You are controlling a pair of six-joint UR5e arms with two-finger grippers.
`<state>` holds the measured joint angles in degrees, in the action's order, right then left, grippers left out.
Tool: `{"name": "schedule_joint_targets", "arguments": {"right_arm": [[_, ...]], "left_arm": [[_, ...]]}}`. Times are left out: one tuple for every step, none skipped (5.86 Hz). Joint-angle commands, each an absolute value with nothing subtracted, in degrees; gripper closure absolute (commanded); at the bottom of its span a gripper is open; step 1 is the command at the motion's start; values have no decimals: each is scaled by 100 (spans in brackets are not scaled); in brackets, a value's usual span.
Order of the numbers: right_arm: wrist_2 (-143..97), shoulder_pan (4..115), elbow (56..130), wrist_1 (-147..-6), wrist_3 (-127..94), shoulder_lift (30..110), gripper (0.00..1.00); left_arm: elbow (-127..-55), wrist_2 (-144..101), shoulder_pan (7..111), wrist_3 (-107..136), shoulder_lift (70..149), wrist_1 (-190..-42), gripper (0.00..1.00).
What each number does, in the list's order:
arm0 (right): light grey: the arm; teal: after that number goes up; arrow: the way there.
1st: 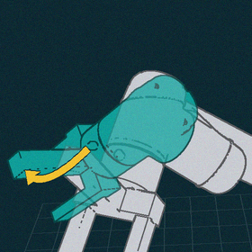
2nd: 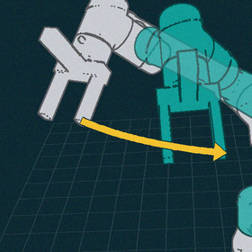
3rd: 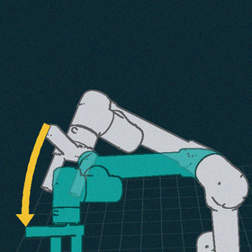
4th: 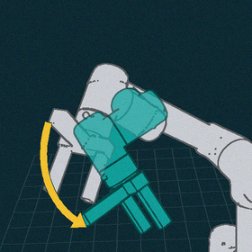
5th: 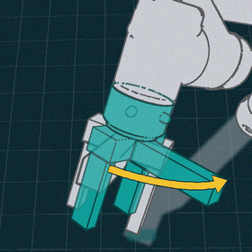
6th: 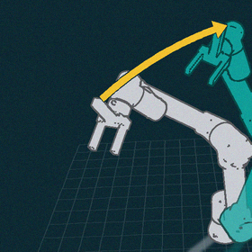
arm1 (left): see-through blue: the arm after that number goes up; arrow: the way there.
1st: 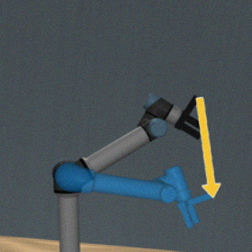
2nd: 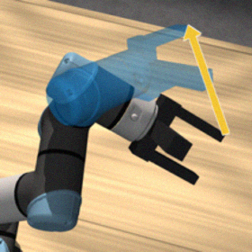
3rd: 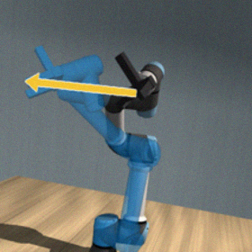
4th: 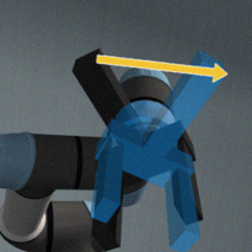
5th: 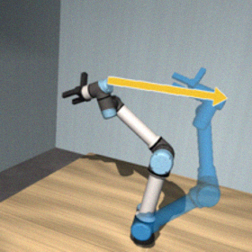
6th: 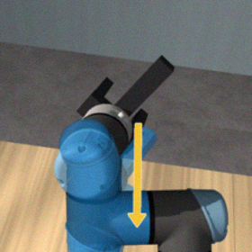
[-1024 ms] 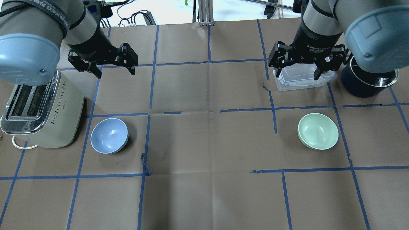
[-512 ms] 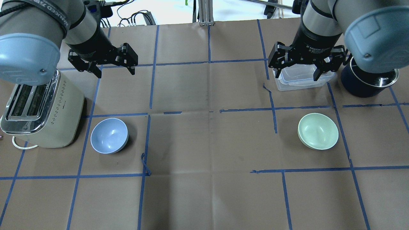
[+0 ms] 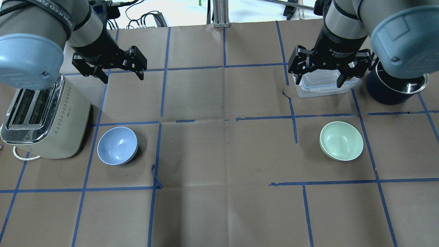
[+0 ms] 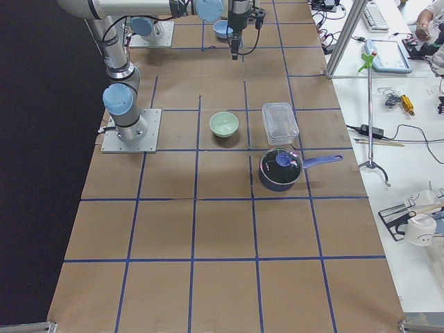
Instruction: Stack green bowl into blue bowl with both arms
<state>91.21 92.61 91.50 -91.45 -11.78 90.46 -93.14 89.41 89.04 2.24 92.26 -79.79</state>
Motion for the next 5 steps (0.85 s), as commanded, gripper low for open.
{"name": "schedule_joint_targets", "arguments": {"right_arm": [[9149,9229,9149,-9210,-1143,9035,0],[9167,9168,9149,-9211,-1116,9035,0],[9158,8923,9115,-9176,-812,9044,0],[9158,8695,9106,-9167,-278,9053,0],[9158,8379,9132,-9123,-107,9061,0]], "left_arm": [[-9596,8982,8711,-68,9254,-8024,1],[-10102,8930,8318,-436,9246,-7981,1],[-10629,8938,8236,-466,9290,-7789,2],[-11165,8947,8244,-457,9325,-7369,2],[-11658,8947,8235,-457,9360,-6835,2]]}}
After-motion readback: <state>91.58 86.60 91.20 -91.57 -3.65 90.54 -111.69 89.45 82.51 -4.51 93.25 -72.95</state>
